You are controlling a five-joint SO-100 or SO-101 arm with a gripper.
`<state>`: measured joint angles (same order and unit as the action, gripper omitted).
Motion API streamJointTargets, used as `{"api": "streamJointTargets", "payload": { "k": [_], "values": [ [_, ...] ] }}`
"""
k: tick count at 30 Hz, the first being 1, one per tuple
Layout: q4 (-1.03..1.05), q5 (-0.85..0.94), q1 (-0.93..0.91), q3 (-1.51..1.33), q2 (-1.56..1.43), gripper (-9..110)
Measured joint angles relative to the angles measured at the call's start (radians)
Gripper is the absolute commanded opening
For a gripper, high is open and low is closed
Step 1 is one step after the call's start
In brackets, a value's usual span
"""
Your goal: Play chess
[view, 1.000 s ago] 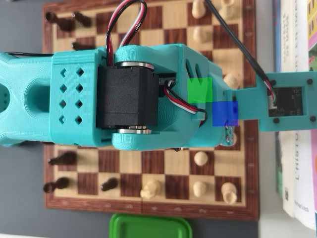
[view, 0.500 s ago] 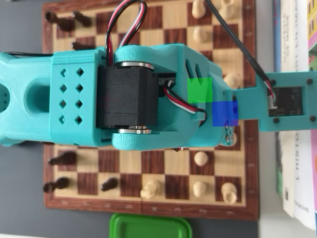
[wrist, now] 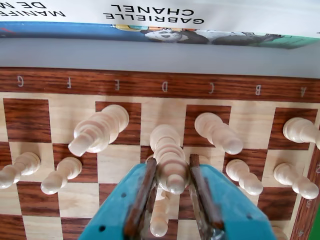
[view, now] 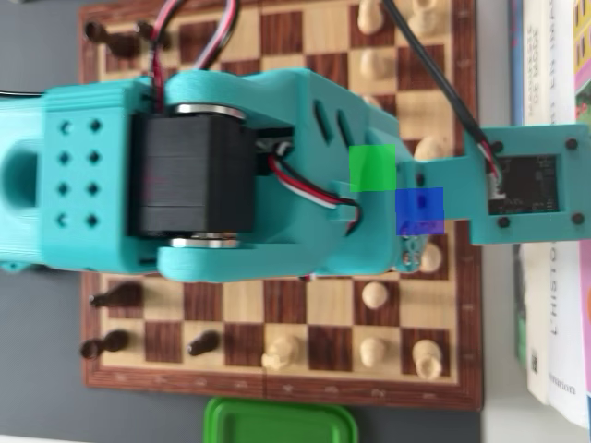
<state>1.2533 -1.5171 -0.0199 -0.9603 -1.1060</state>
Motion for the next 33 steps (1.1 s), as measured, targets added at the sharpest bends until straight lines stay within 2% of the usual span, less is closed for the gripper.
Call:
{"api": "streamJointTargets", "payload": {
  "k": [33],
  "values": [
    [0.0, -0.003, 0.086, -0.288, -0.348, 2]
  ]
}}
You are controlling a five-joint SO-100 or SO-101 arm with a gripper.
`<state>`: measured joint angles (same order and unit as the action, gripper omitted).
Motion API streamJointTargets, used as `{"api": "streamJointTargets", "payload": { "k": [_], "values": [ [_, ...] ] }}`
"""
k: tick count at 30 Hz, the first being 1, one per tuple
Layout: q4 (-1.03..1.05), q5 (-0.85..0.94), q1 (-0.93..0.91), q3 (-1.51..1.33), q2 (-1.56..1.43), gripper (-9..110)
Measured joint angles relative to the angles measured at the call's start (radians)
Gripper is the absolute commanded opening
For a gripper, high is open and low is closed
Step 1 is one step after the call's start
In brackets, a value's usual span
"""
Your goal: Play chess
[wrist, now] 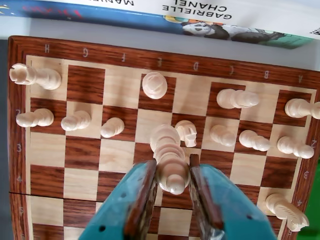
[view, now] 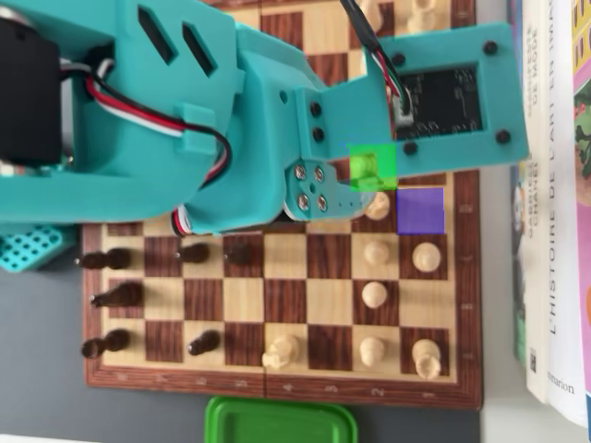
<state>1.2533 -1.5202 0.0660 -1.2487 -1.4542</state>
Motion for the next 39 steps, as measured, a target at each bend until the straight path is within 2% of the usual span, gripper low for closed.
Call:
{"api": "streamJointTargets", "payload": {
  "k": [14, 21, 39],
  "values": [
    [-0.012, 0.0, 0.077, -0.1, -0.02, 2],
    [-0.117, 0.0, 0.081, -0.17, -0.015, 2],
    [-0.126, 0.003, 0.048, -0.169, 0.109, 2]
  ]
}}
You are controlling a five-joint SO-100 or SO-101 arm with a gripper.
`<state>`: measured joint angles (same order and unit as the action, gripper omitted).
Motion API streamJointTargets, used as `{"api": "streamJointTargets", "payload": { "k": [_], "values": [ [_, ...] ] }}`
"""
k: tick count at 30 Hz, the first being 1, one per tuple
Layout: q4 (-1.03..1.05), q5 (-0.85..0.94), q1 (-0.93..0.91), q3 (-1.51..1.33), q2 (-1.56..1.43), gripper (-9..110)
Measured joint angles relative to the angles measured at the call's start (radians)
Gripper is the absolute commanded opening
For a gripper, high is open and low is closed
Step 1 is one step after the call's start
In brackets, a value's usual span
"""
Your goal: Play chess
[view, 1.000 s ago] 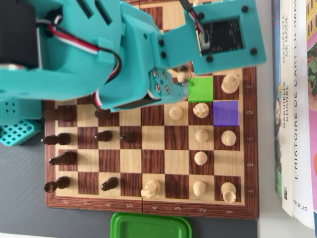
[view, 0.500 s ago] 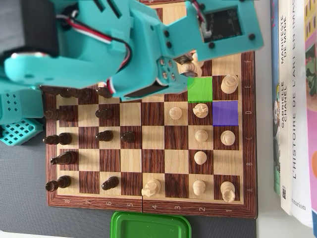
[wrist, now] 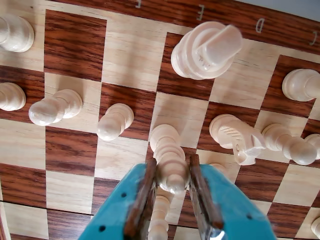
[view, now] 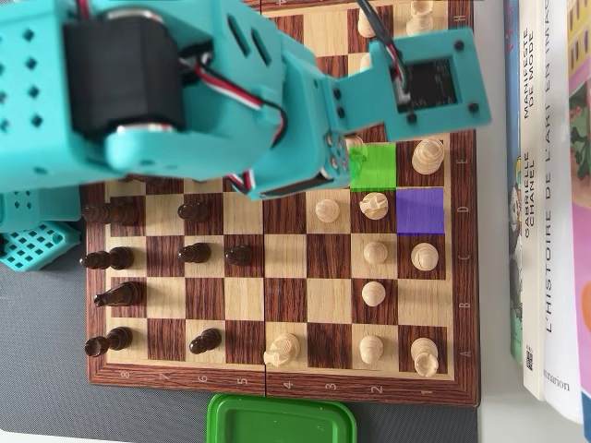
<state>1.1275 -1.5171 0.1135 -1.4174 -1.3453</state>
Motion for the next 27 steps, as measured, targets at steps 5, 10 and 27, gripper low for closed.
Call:
{"api": "streamJointTargets", "payload": {
  "k": [5, 10, 27],
  "values": [
    [0.0, 0.0, -0.002, 0.02, 0.006, 2],
    [0.0, 0.0, -0.002, 0.028, 0.006, 2],
    [0.0, 0.0, -0.002, 0.052, 0.006, 2]
  ]
}}
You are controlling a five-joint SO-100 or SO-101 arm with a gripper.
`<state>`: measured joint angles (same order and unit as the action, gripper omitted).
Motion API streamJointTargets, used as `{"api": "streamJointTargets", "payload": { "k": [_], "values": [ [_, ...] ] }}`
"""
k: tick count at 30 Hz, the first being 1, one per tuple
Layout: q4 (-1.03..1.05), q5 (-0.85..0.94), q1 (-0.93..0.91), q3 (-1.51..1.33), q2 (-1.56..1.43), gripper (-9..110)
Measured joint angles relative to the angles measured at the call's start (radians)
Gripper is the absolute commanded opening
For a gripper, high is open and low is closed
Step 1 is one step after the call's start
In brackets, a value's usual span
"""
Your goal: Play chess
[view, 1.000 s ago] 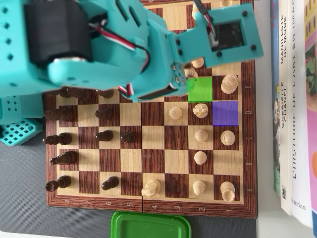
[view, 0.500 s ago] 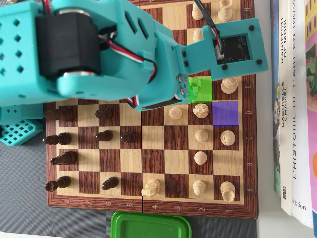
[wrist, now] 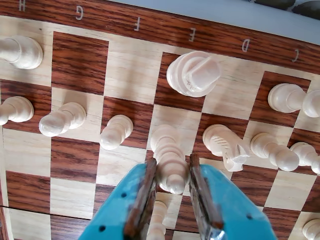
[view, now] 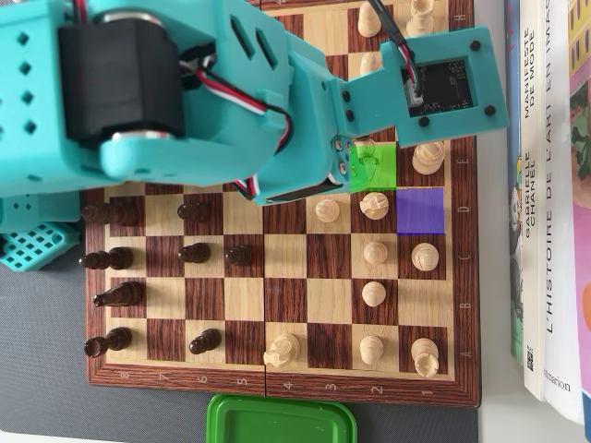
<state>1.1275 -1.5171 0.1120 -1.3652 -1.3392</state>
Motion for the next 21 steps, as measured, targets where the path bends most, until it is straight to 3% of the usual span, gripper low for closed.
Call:
{"api": "streamJointTargets", "payload": {
  "k": [21],
  "values": [
    [-0.002, 0.0, 0.0, 0.032, 0.058, 2]
  ]
}}
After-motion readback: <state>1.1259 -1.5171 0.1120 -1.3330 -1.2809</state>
